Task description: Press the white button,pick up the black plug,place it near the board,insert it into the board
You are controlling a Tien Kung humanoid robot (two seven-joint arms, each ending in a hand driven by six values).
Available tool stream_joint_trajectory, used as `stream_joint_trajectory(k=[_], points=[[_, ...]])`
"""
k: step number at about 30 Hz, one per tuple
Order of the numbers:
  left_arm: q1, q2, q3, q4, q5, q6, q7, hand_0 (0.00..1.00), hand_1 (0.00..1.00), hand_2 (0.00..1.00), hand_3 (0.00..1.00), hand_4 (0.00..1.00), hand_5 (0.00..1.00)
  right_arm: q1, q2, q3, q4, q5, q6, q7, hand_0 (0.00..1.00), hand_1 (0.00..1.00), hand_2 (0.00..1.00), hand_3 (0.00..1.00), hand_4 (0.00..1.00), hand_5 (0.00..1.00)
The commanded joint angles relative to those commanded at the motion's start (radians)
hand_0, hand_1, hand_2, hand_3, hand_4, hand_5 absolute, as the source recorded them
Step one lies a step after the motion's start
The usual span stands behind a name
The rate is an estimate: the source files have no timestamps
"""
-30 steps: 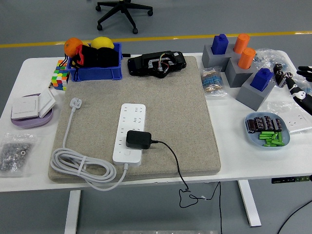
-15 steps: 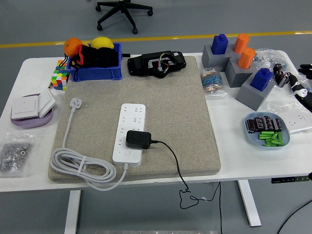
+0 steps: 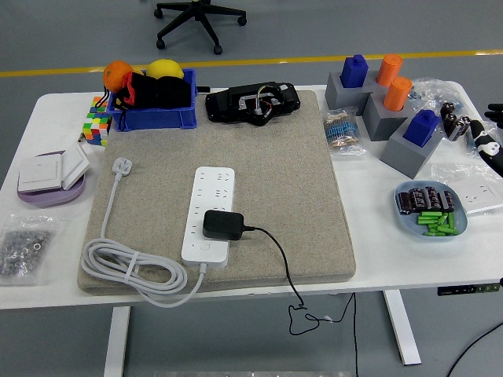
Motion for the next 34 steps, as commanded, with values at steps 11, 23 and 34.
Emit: stream_joint_trajectory(k=[11, 23, 34], points=[[0.013, 0.0, -0.008, 0.0, 0.009, -0.001, 0.003, 0.626, 0.628, 0.632, 0.688, 0.535, 0.378, -0.003, 0.006, -0.001, -0.001, -0.004, 0.002, -0.003, 0.709, 0.625, 0.582, 0.597, 0.809, 0.363], [0.014, 0.001, -0.005, 0.0, 0.01, -0.004, 0.002, 0.626, 0.628, 0.632, 0.688, 0.535, 0.378, -0.007, 0.009, -0.011, -0.001, -0.001, 0.004, -0.005, 0.705, 0.622, 0.578, 0.596, 0.79, 0.332], [0.019, 0.009, -0.009, 0.0, 0.019, -0.005, 0.001, 0.626, 0.628, 0.632, 0.688, 0.535, 0.379, -0.016, 0.016, -0.021, -0.004, 0.0, 0.005, -0.006, 0.704, 0.619, 0.577, 0.596, 0.788, 0.327]])
